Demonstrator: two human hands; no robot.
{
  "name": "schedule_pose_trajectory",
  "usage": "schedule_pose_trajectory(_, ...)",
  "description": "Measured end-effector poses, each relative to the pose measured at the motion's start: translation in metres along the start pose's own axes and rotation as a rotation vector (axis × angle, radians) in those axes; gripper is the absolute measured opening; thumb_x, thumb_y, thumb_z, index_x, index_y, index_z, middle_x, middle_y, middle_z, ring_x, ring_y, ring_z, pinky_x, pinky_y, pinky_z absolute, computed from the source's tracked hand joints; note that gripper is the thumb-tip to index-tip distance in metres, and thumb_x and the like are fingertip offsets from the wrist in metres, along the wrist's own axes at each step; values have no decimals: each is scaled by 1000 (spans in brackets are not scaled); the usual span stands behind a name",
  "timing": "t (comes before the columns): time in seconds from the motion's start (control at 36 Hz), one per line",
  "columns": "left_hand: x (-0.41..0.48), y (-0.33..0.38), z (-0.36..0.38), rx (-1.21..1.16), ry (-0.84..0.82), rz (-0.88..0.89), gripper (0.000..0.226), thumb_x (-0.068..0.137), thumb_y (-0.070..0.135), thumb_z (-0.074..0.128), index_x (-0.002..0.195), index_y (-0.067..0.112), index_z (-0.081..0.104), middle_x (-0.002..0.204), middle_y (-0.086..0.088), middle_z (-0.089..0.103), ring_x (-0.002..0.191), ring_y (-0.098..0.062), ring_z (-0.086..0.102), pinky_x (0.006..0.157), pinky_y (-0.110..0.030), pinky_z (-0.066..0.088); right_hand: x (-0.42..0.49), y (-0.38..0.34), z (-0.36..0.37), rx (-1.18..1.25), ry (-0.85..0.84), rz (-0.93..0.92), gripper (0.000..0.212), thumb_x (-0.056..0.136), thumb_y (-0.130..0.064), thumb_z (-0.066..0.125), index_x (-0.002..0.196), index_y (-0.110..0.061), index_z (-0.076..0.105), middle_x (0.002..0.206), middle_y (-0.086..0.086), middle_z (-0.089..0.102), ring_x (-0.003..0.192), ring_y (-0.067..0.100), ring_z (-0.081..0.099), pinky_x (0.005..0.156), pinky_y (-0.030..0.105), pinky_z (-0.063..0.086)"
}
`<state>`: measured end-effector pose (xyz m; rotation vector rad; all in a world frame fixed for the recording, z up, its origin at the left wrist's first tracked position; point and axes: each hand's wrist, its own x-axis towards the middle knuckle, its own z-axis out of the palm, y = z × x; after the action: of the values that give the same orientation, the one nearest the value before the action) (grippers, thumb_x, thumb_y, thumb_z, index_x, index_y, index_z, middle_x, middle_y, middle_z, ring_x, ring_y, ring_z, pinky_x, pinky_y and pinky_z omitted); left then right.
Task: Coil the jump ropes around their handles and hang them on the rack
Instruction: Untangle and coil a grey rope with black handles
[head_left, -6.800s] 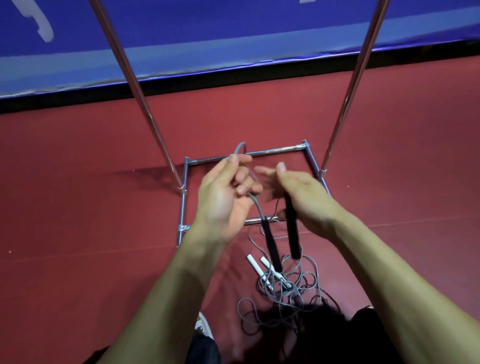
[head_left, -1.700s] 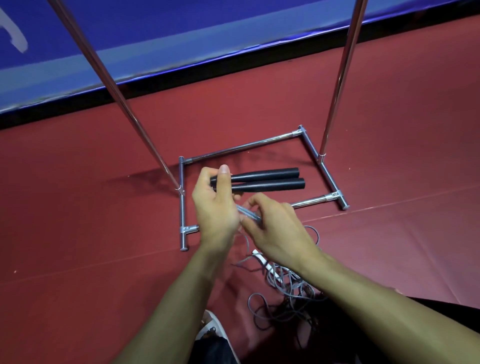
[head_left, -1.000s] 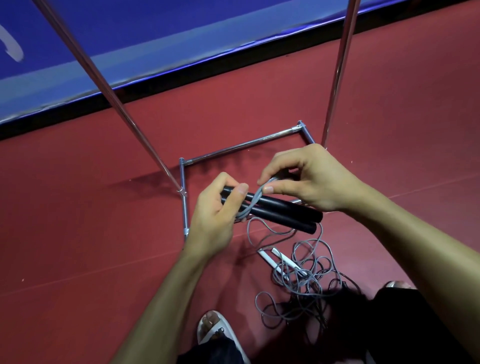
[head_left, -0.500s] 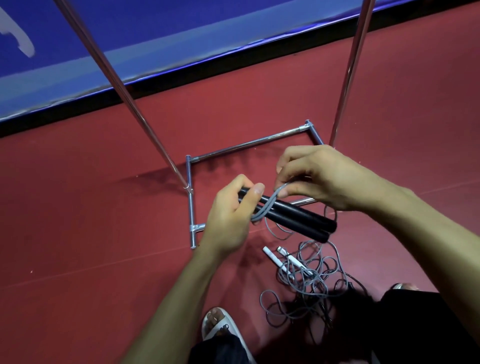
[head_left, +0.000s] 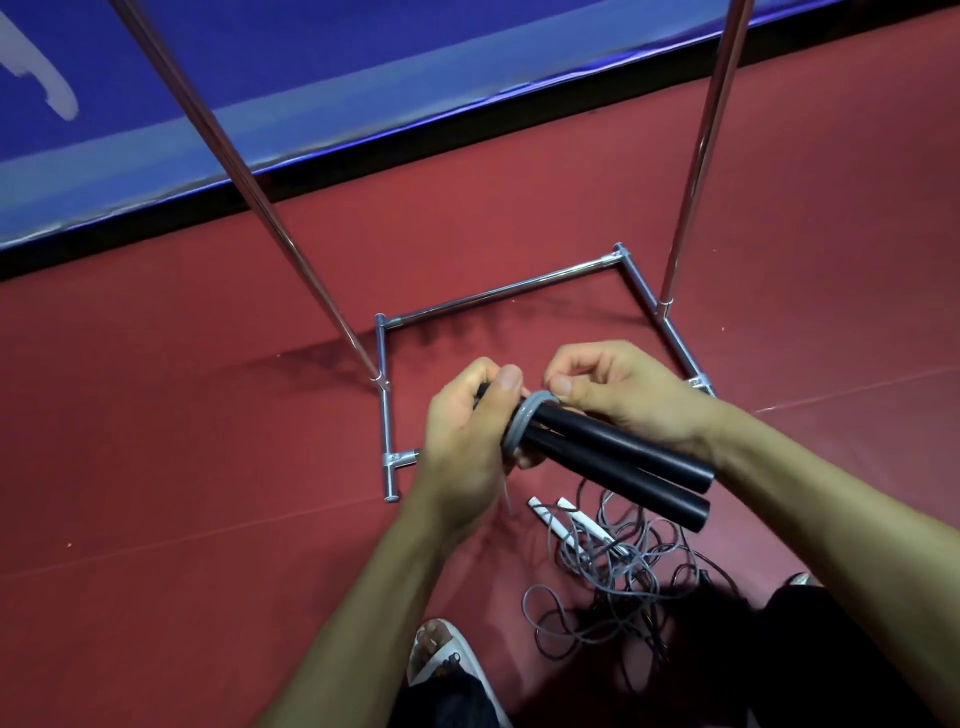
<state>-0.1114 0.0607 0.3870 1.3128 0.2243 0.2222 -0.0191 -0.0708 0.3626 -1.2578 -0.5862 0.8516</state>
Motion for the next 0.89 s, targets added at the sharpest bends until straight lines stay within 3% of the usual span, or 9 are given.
schedule_pose_trajectory(0.08,1,-1,1,-66,20,20,24,88,23,48,71,9,39,52,-2,41,40,-9,34,38,-18,31,2,3,5,33,52,-11,37,68,-50,81,74,-18,66,81,27,60,75,33,57,70,39,46)
schedule_pose_trajectory(0.11,2,-1,2,-85,33,28,25,89,23,48,72,9,38,51,0,41,40,-8,35,38,-18,31,3,3,7,64,85,-27,32,73,-41,79,74,-13,64,76,24,61,64,26,60,60,30,50)
schedule_pose_trajectory(0.19,7,-2,4,-87,98,55,25,90,25,46,73,8,39,47,0,41,37,-10,34,39,-19,30,3,5,21,197,262,-46,15,80,-12,64,71,-3,56,55,15,56,35,16,47,35,17,34)
schedule_pose_trajectory(0.36,14,-5,4,-76,236,99,29,97,22,46,72,8,40,47,-1,43,37,-12,34,39,-19,30,2,20,31,154,405,-101,35,87,14,44,68,-8,63,55,22,43,40,17,36,41,22,30)
schedule_pose_trajectory(0.47,22,-7,-2,7,382,122,30,96,26,50,72,7,44,55,-9,46,39,-14,37,39,-21,32,0,21,34,74,371,-14,8,84,3,67,82,3,60,52,-4,34,45,9,27,42,19,26)
schedule_pose_trajectory(0.58,25,-10,-4,120,493,170,32,103,18,45,72,9,45,53,-7,48,38,-13,40,41,-23,35,2,17,46,-81,473,22,18,90,-11,66,73,-5,65,50,-8,49,45,11,38,44,24,37)
schedule_pose_trajectory(0.67,28,-10,-7,250,564,235,32,102,20,46,71,12,44,50,-1,48,39,-11,44,43,-24,38,1,14,55,-129,426,29,39,97,-16,57,59,-13,67,64,6,68,61,13,55,61,26,44)
schedule_pose_trajectory(0.81,29,-9,-18,419,599,339,31,101,20,50,71,14,45,53,-6,47,41,-5,43,46,-15,36,-3,3,67,-107,355,132,41,99,-21,54,60,-11,60,46,0,37,47,16,27,51,30,22)
schedule_pose_trajectory(0.89,28,-9,-20,482,578,371,29,100,22,51,73,13,46,52,-4,48,43,-5,43,48,-15,36,-7,-10,64,-441,339,74,48,90,-22,67,54,-7,40,55,4,27,57,21,23,54,32,22)
